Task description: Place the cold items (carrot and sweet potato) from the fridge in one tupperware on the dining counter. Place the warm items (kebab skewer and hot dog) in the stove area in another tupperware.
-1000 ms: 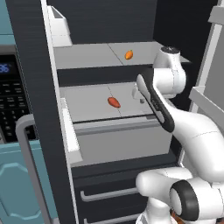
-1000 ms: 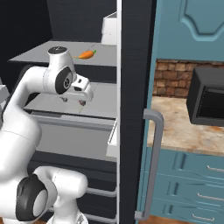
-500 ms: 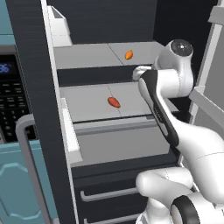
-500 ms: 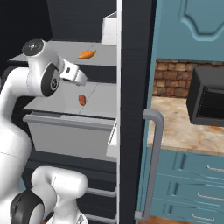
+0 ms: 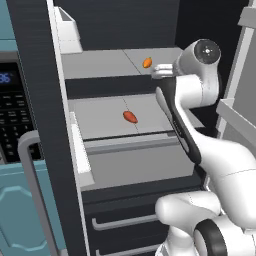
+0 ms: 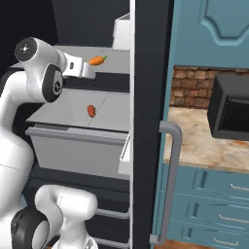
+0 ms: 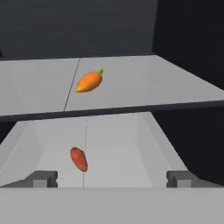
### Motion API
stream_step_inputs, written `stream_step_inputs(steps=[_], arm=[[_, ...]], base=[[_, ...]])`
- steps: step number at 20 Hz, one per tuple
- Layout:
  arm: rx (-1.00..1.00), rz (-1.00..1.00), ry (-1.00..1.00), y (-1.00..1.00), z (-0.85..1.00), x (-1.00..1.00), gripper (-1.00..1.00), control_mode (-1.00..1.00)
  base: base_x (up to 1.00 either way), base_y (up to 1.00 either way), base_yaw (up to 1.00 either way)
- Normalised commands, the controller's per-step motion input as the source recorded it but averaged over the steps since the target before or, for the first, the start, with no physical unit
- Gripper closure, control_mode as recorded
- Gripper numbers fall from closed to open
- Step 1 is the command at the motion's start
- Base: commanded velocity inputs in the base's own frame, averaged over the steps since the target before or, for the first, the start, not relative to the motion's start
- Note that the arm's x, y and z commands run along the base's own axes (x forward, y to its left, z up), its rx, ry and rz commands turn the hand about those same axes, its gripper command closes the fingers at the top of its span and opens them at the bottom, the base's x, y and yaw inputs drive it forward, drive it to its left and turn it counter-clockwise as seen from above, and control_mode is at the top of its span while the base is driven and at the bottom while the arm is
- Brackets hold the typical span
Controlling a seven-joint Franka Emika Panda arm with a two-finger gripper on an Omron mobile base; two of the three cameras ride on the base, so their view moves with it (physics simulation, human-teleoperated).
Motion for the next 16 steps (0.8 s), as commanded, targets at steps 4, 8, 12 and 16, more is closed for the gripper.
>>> stream_step_inputs(steps=[4, 8, 12, 16], arm=[[-0.14, 0.05, 0.0, 0.07, 0.59, 0.43, -1.0, -1.0], [-0.02, 0.11, 0.04, 0.13, 0.12, 0.71, -1.0, -1.0], [0.0, 0.06, 0.01, 0.06, -0.03, 0.86, -1.0, -1.0], [0.0, 0.01, 0.05, 0.09, -0.1, 0.8, -1.0, -1.0]], base=[[0.0, 0.0, 0.0], [0.0, 0.0, 0.0], [0.0, 0.0, 0.0], [0.0, 0.0, 0.0]])
